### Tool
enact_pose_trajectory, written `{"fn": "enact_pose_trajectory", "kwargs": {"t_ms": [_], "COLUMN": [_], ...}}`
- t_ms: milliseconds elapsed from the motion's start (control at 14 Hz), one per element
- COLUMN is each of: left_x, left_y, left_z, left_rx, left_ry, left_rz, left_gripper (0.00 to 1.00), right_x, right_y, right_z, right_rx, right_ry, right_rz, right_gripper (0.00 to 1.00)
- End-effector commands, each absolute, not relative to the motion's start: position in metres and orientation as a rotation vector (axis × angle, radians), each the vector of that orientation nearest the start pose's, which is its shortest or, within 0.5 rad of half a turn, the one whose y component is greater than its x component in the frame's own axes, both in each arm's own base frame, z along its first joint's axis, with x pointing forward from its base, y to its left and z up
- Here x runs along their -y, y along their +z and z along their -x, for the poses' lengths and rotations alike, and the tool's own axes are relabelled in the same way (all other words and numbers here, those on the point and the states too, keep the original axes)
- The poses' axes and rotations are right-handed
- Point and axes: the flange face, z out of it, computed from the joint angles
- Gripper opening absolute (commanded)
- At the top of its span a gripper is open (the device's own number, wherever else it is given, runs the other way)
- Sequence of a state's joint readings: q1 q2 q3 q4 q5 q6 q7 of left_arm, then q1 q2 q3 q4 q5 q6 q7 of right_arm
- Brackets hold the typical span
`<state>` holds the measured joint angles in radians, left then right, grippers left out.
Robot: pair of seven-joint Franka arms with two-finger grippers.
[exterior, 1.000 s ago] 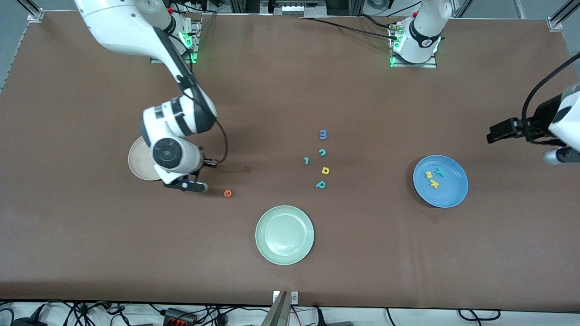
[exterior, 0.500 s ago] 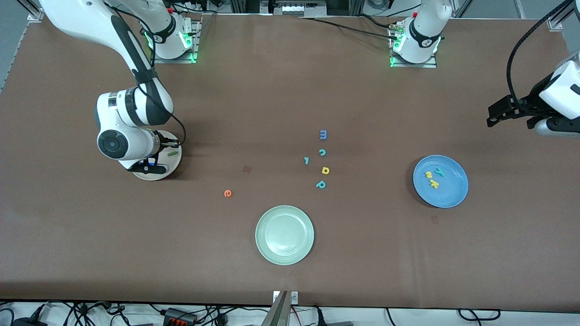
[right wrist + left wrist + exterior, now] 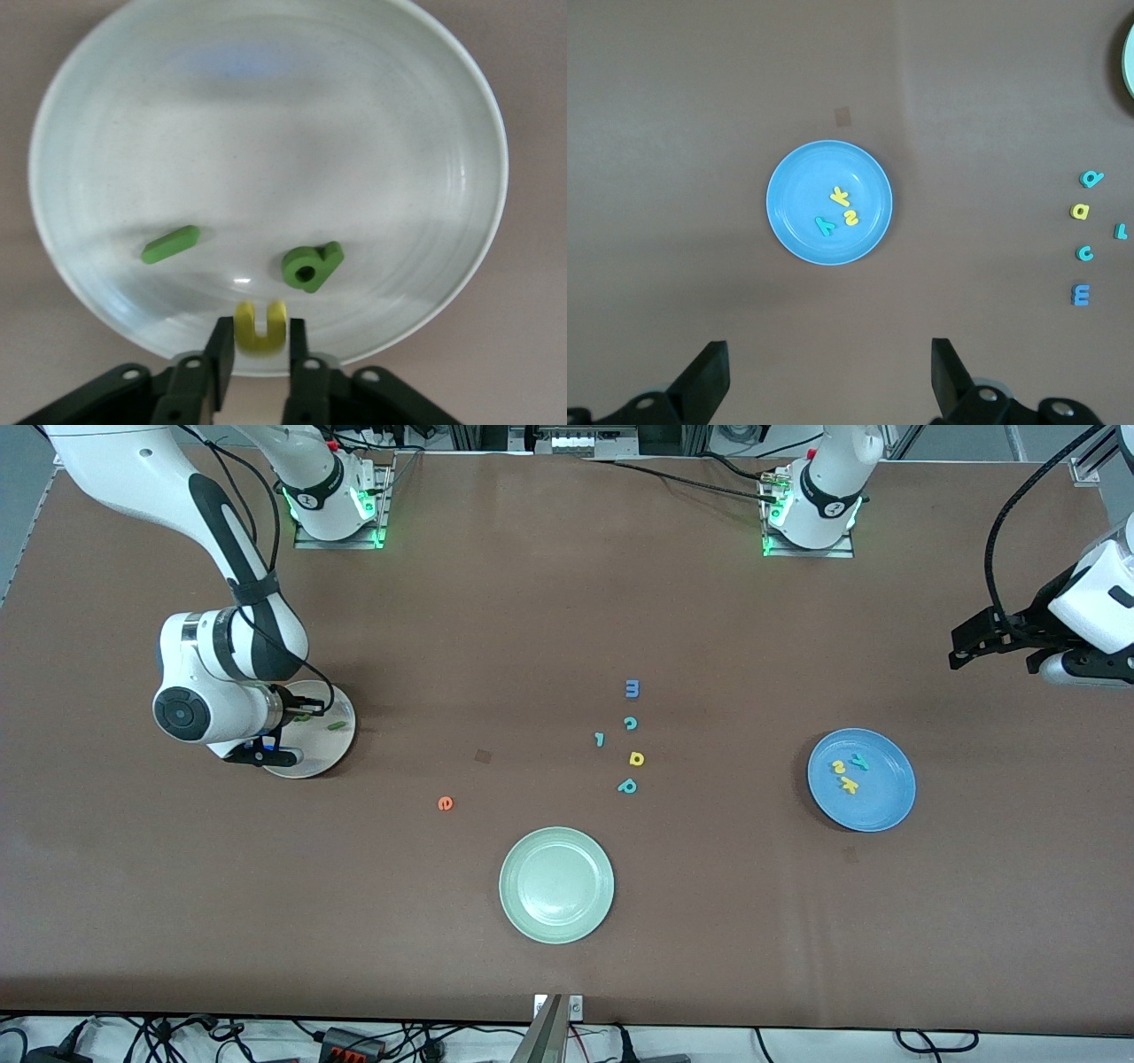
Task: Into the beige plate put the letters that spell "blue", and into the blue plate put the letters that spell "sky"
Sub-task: 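Drop the u on the tan plate while the left gripper returns to rest, then reach the right gripper to the orange e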
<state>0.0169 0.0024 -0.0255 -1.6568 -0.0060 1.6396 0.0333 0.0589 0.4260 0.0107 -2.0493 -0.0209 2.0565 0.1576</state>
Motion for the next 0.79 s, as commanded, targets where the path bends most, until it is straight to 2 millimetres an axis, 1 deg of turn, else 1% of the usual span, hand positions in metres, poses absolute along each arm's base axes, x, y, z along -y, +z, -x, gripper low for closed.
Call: {"fn": "enact_pose_trajectory", "kwargs": {"t_ms": [0, 143, 214, 286, 429, 500, 571, 714], "left_x": [0.006, 0.01, 0.01, 0.008, 0.006, 0.006, 0.006, 0.005], "left_y": [0.591, 0.591, 0.591, 0.59, 0.591, 0.59, 0.592, 0.591], "left_z": [-0.549, -0.549, -0.549, -0.55, -0.552, -0.552, -0.552, -0.552], "left_rx": [-0.111, -0.123, -0.123, -0.118, -0.114, -0.117, -0.117, -0.115], "left_ry": [0.053, 0.053, 0.053, 0.055, 0.041, 0.041, 0.039, 0.041], "left_rz": [3.135, 3.134, 3.134, 3.135, 3.129, 3.124, 3.121, 3.121], "left_gripper": [1.0, 1.0, 1.0, 1.0, 1.0, 1.0, 1.0, 1.0], "right_x": [-0.039, -0.054, -0.073, -0.096, -0.137, -0.155, -0.17, -0.197], "right_y": [0.222, 0.249, 0.262, 0.275, 0.28, 0.284, 0.287, 0.279], "right_z": [-0.553, -0.574, -0.587, -0.597, -0.618, -0.629, -0.637, -0.647], "right_rx": [-0.108, -0.101, -0.076, -0.011, 0.07, 0.097, 0.12, 0.173], "right_ry": [0.613, 0.555, 0.496, 0.433, 0.339, 0.294, 0.264, 0.227], "right_rz": [3.133, 3.126, 3.112, 3.112, 3.117, 3.116, 3.115, 3.113], "right_gripper": [1.0, 1.0, 1.0, 1.0, 1.0, 1.0, 1.0, 1.0]}}
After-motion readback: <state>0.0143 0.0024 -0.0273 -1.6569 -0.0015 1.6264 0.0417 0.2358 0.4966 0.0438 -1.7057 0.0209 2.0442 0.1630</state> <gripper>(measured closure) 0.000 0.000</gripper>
